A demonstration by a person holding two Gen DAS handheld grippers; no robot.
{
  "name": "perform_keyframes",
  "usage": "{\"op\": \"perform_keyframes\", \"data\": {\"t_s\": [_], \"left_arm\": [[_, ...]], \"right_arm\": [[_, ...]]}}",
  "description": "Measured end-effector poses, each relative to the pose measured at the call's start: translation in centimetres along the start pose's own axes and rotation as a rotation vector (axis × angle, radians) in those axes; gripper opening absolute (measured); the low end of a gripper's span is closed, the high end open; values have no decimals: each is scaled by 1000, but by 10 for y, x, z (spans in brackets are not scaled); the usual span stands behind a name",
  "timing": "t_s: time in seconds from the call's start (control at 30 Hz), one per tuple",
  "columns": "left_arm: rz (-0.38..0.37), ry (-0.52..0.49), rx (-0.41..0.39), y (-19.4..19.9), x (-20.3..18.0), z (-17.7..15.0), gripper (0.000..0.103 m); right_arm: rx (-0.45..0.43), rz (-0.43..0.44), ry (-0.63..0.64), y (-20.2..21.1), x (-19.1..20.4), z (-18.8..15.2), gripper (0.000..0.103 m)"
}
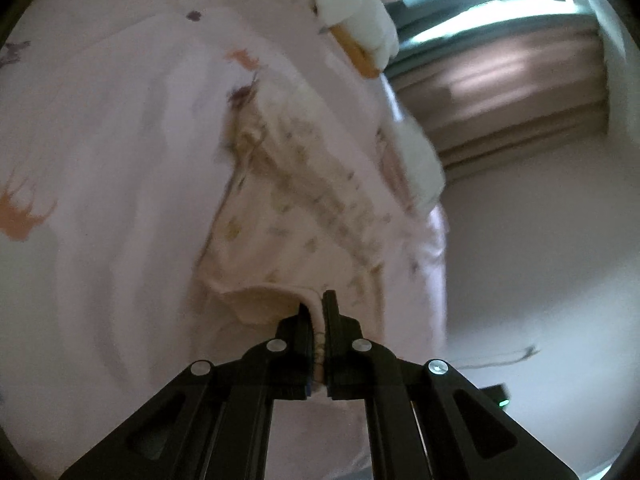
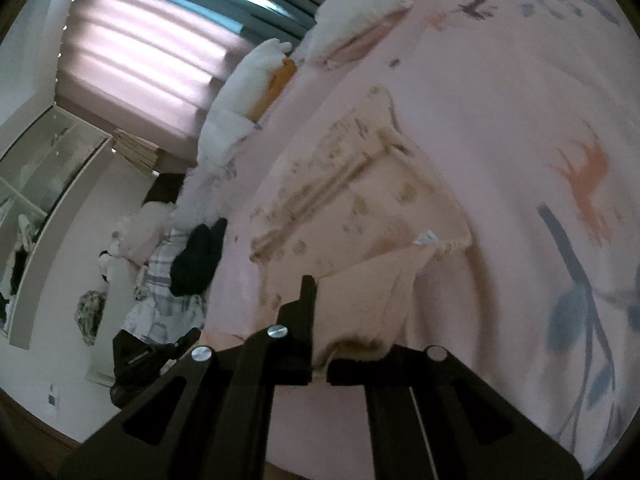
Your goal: Fold small clothes
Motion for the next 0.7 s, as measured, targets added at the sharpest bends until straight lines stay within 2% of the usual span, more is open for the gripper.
{"op": "perform_keyframes", "data": {"t_s": [0.13, 0.23, 0.37, 0.47, 0.5, 0.53, 0.6, 0.67, 0.7], "left_arm": [[-1, -6, -80, -11, -14, 40, 3], [-74, 54, -122, -27, -25, 64, 3], [-29, 46, -162, -61, -22, 98, 3], [-49, 101, -161, -95, -14, 132, 3], [-15, 95, -177, -105, -9, 142, 3], [52, 70, -208, -121, 1, 157, 3], [123, 65, -216, -147, 16, 167, 3], [206, 44, -185, -181, 34, 170, 3], [261, 17, -175, -197, 42, 171, 3]], "right_arm": [[-12, 10, 30, -24, 17, 33, 4], [-17, 13, 55, -48, 29, 57, 4], [-6, 11, 106, -95, 47, 92, 4], [20, -22, 139, -137, 48, 114, 4], [30, -30, 147, -149, 45, 120, 4], [39, -42, 149, -171, 39, 126, 4], [61, -65, 127, -200, 30, 134, 7], [99, -133, 108, -242, 12, 139, 8], [117, -220, 109, -261, -4, 140, 12]]}}
Point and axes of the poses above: each gripper's, at about its wrist camera, not at the fingertips, and y roughly against the way its jaws point, x to its left, z to its top, the point moved 10 cm from there along -y, roughly the way its jaws point, and after that the axes turned 12 degrees about -x, right-handed, at the moved point
